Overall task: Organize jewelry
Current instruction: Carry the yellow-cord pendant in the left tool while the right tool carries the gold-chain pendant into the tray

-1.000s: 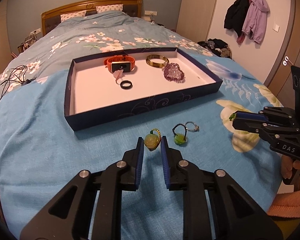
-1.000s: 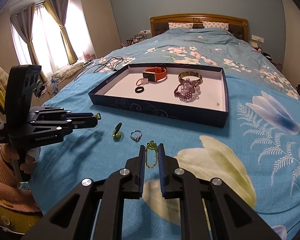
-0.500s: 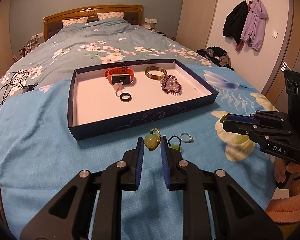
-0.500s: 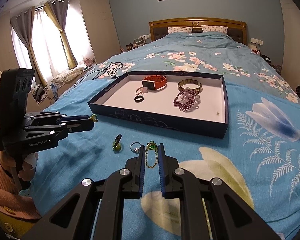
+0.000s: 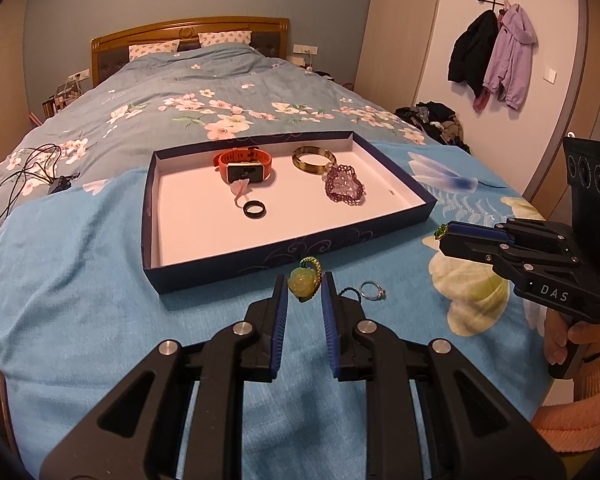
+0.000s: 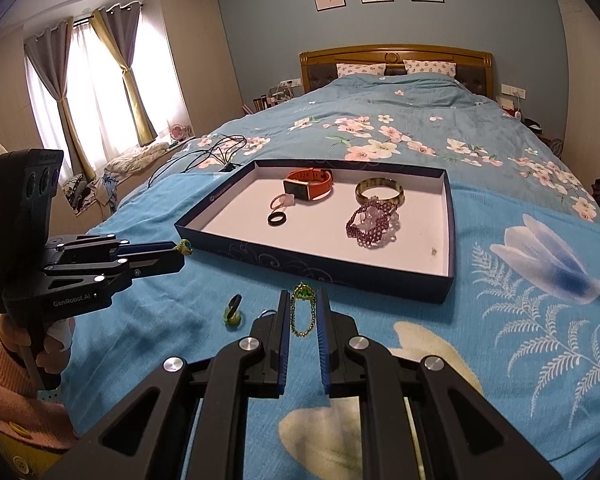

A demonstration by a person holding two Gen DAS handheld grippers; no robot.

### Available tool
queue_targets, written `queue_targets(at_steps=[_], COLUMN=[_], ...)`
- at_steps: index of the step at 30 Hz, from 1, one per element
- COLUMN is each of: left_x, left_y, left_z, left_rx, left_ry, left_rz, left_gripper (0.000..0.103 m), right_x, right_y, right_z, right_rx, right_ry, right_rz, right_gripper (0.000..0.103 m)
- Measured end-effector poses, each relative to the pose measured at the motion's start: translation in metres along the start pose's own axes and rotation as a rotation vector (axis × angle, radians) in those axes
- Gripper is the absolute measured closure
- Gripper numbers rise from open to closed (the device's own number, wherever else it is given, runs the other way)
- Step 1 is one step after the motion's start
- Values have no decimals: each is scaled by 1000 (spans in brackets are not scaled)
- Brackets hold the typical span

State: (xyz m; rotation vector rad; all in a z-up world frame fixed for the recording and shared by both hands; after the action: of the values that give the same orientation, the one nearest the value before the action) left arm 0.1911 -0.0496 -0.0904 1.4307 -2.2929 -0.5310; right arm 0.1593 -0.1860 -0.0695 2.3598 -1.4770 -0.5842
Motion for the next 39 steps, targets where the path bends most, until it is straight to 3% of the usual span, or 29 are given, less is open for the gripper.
queue_targets(at_steps=[21,39], left_x=[-19,-35], left_y=[-15,-61], left_z=[-27,-38], left_rx=[33,-19], left_ry=[15,40], left_rz=[-40,-55], left_gripper=[86,86], right_x=[16,32], right_y=[-24,-64], right_z=[-31,-37], right_rx=[32,-15], right_ry=[18,27], right_rz=[35,61], right_gripper=[92,92])
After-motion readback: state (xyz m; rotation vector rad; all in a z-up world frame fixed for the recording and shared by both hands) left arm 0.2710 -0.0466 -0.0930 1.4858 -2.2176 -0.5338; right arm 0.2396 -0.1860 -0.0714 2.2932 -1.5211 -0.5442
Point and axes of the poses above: each gripper's, at about its wrist camera, not at the fingertips, and y roughly against the way its jaws point, x to its right, z to its underside, the point moved 9 cm from there along -y, roughly the way its jaws point, and after that the axes turned 11 degrees about x, right-handed, at the moved point
